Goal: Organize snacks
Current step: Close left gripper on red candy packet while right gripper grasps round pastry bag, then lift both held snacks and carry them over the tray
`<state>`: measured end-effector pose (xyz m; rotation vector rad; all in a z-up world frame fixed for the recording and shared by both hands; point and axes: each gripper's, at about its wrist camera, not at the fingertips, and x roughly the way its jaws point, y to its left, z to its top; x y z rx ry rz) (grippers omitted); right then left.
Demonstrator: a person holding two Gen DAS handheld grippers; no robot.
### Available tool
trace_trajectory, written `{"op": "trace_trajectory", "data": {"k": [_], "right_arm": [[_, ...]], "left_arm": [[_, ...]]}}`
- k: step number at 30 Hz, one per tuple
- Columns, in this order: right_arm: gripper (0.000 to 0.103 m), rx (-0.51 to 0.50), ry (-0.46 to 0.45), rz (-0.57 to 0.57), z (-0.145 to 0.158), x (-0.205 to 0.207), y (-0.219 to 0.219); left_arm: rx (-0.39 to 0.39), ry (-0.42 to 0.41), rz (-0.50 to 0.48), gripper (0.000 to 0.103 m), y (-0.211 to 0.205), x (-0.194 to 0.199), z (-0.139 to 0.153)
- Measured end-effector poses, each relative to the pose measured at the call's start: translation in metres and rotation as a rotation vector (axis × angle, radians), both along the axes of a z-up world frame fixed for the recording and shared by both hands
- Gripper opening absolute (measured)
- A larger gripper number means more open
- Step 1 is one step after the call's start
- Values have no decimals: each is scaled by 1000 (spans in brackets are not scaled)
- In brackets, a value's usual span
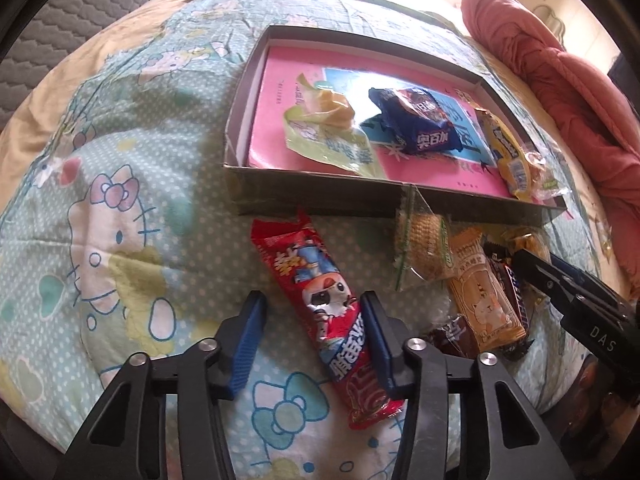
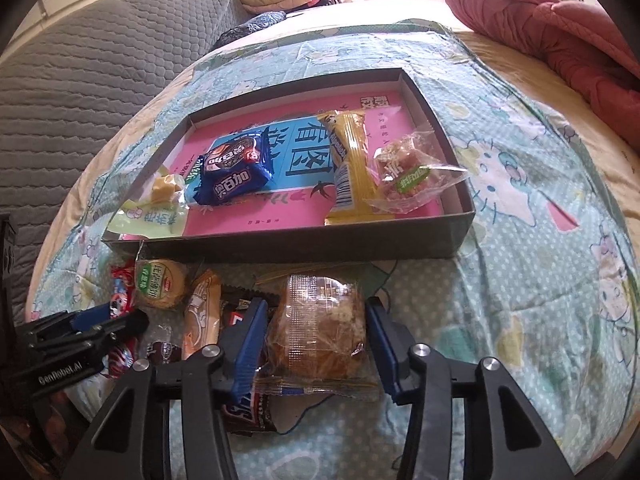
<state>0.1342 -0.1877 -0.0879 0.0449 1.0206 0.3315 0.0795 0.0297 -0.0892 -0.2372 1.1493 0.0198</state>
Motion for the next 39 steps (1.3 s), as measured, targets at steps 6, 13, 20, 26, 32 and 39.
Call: {"op": "trace_trajectory", "data": {"k": [6,13,20,26,32,39], "right_arm": [[49,17,13,-22,-2,3,-10],[48,45,24,-38,-2,3,-15],[47,66,26,-48,0,1,-18],[47,89,27,-52,3,0,-21],[47,127,45,-55,4,-3,-25],[47,149,15,-48,12,-6,-23]], "left_arm": [[-7,-3,9,33,6,-1,0],[-54,-12,19,25,20,-7,3],[-66,-26,11,20,21,-16,10],[-54,-35,6,19,18,-19,14],[-48,-61,-1,19,17,-24,23],[-44,-73,-5,19,14,-26,29]]}}
